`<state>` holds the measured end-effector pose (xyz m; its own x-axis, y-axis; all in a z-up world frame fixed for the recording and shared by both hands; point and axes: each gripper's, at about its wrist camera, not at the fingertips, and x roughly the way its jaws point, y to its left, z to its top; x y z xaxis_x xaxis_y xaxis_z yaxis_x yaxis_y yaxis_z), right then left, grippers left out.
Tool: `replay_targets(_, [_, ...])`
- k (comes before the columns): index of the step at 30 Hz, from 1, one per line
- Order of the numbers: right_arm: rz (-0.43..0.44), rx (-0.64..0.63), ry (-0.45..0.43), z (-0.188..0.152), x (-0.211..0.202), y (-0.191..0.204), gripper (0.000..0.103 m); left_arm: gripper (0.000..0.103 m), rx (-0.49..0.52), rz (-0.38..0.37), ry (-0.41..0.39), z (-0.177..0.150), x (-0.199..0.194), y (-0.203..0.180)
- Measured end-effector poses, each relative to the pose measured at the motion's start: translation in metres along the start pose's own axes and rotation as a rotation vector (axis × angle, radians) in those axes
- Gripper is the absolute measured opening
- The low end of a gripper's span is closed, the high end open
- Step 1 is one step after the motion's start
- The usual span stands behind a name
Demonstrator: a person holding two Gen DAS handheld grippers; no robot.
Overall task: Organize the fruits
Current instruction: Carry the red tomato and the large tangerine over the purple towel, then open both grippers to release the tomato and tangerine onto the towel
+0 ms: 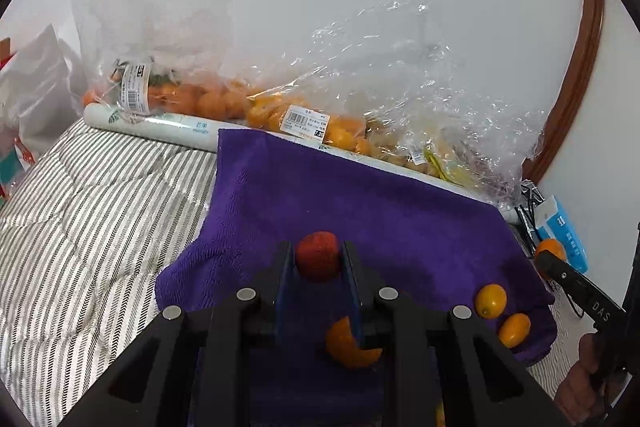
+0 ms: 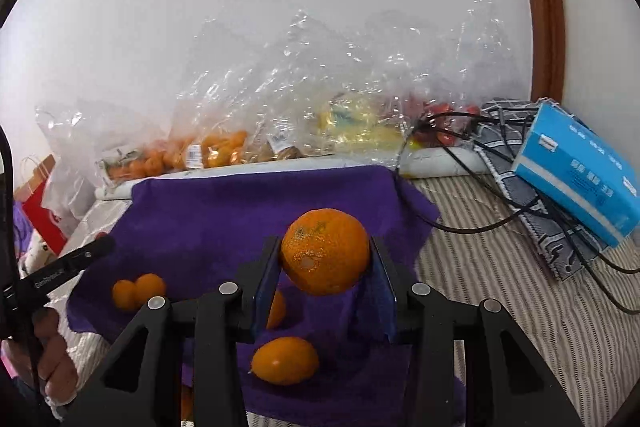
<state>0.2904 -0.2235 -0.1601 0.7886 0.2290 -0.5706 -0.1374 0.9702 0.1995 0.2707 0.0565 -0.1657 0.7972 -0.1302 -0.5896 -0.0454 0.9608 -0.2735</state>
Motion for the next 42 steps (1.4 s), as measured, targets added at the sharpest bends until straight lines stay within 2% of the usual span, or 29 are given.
replay_targets(6, [0.012, -0.003, -0.011, -0.003, 0.000, 0.004, 0.043, 0.023, 0.000, -0.001, 0.004, 0.000, 0.002, 0.000])
replay_targets(23, [0.018, 0.009, 0.036, -0.007, 0.013, 0.004, 0.043, 0.023, 0.013, 0.007, 0.032, -0.003, 0.011, -0.002])
replay_targets(35, [0.000, -0.051, 0.052, -0.011, 0.020, 0.018, 0.043, 0.023, 0.020, -0.002, 0.043, -0.004, 0.013, -0.005])
replay_targets(37, [0.000, -0.052, 0.055, -0.012, 0.020, 0.018, 0.043, 0.030, 0.023, -0.005, 0.049, -0.004, 0.014, -0.006])
replay_targets(40, [-0.001, -0.053, 0.059, -0.012, 0.021, 0.017, 0.043, 0.033, 0.032, -0.010, 0.041, -0.005, 0.012, -0.008])
replay_targets(42, [0.002, -0.052, 0.058, -0.012, 0.021, 0.017, 0.044, 0.042, 0.037, -0.013, 0.034, -0.005, 0.011, -0.009])
